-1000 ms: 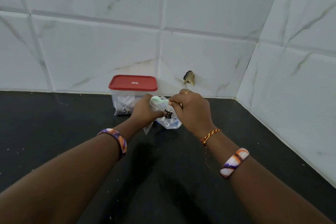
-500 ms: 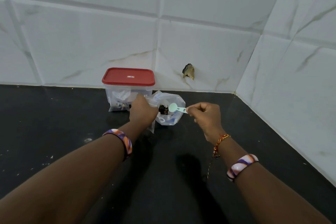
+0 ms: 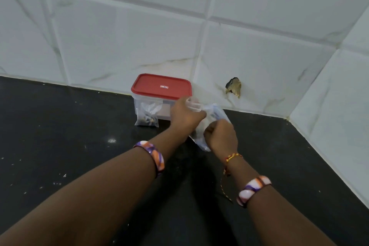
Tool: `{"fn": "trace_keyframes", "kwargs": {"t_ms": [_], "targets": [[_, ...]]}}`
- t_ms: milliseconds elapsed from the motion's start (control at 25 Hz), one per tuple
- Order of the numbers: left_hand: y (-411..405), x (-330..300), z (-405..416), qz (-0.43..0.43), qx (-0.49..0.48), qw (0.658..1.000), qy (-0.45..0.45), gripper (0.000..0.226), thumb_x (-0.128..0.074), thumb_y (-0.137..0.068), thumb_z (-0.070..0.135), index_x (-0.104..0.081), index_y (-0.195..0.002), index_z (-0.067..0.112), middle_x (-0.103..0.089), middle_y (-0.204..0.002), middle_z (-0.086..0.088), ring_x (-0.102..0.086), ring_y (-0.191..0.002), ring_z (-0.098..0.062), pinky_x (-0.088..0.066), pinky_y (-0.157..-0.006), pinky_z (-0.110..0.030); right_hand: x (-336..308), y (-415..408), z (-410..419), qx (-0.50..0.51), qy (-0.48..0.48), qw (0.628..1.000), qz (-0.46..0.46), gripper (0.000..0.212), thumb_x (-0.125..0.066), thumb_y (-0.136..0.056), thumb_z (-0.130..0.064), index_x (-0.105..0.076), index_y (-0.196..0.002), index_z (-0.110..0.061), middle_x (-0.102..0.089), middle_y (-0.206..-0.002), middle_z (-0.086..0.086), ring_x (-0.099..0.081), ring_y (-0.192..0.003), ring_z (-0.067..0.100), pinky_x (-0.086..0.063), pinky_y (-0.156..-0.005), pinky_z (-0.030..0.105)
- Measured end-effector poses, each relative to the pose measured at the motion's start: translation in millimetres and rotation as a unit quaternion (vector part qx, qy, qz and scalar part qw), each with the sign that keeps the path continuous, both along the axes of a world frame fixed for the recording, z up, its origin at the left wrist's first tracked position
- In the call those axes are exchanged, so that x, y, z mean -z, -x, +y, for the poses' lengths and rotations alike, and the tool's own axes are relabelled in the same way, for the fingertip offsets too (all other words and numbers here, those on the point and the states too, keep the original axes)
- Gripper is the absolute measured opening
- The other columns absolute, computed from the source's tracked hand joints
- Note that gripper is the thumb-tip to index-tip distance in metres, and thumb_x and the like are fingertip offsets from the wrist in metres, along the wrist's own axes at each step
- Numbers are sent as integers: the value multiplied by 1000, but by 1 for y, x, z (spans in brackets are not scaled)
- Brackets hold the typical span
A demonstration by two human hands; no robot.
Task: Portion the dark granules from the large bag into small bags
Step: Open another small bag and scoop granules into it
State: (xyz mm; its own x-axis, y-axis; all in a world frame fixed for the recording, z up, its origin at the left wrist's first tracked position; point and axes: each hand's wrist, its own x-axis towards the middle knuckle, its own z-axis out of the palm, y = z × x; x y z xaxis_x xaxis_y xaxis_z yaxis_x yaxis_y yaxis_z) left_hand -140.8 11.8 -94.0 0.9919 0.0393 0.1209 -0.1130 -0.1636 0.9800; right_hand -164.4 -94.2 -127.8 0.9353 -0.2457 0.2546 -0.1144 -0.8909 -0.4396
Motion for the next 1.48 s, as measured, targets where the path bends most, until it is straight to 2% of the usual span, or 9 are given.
{"fn": "trace_keyframes", "kwargs": {"t_ms": [80,200,280,440,600,760,960,1080,1480], "targets": [[-4,-7,-13,-14,82,997,-3,34,-75,-68,8,-57,-97,11,-61,-90,-2,-61,-90,-20,-53,-77,-28,1,-6,-9,63,-168,984,1,22,-50,-86,-9,-64,-98,1,-63,-90,10,-59,-87,23,-42,-71,27],[-3,-2,-29,-37,174,979,-98,41,-79,-64,19,-59,-98,8,-60,-89,-2,-59,-87,-19,-51,-75,-27,2,-3,-17,131,-438,889,28,16,-46,-89,-1,-57,-101,-3,-57,-92,13,-54,-87,22,-44,-71,27],[-1,3,-28,-48,162,976,-139,47,-79,-66,21,-57,-106,11,-57,-93,3,-55,-88,-13,-45,-71,-20,6,-1,-16,124,-426,896,28,12,-50,-86,2,-59,-92,-4,-60,-91,16,-57,-86,26,-47,-69,29],[1,1,-11,-71,94,984,-136,46,-76,-71,20,-55,-111,11,-58,-100,-1,-55,-93,-14,-48,-82,-27,0,8,-9,103,-350,931,-17,28,-63,-79,0,-63,-55,-15,-59,-60,5,-58,-64,21,-47,-60,26],[1,-4,8,-67,-5,992,-106,41,-76,-71,16,-57,-107,11,-58,-94,3,-60,-89,-16,-43,-71,-24,-13,20,-1,107,-381,917,-51,10,-67,-77,-1,-70,-68,-3,-64,-67,7,-57,-60,16,-47,-54,23],[8,-2,21,-63,-50,989,-124,57,-75,-73,21,-49,-122,9,-59,-112,-5,-56,-101,-20,-43,-79,-28,-23,38,2,118,-438,890,-49,10,-66,-78,-1,-68,-68,-2,-58,-58,7,-47,-46,11,-35,-39,17],[20,11,28,-65,-37,983,-165,64,-77,-71,32,-44,-123,11,-56,-122,-9,-54,-112,-25,-47,-89,-37,-31,62,1,131,-481,866,-29,9,-67,-80,-3,-67,-71,-3,-57,-59,7,-45,-46,10,-32,-34,14],[30,17,31,-72,-16,981,-178,70,-77,-72,33,-41,-127,10,-56,-124,-9,-53,-115,-26,-42,-86,-32,-34,79,-5,130,-492,860,-15,5,-68,-80,-4,-68,-77,-1,-58,-62,6,-44,-47,9,-31,-31,12],[50,26,47,-113,47,965,-233,67,-80,-69,27,-44,-124,13,-56,-122,-8,-55,-111,-24,-47,-92,-37,-65,111,-4,43,-507,860,-35,14,-68,-80,-2,-64,-67,-7,-57,-60,6,-40,-26,0,-29,-29,11]]}}
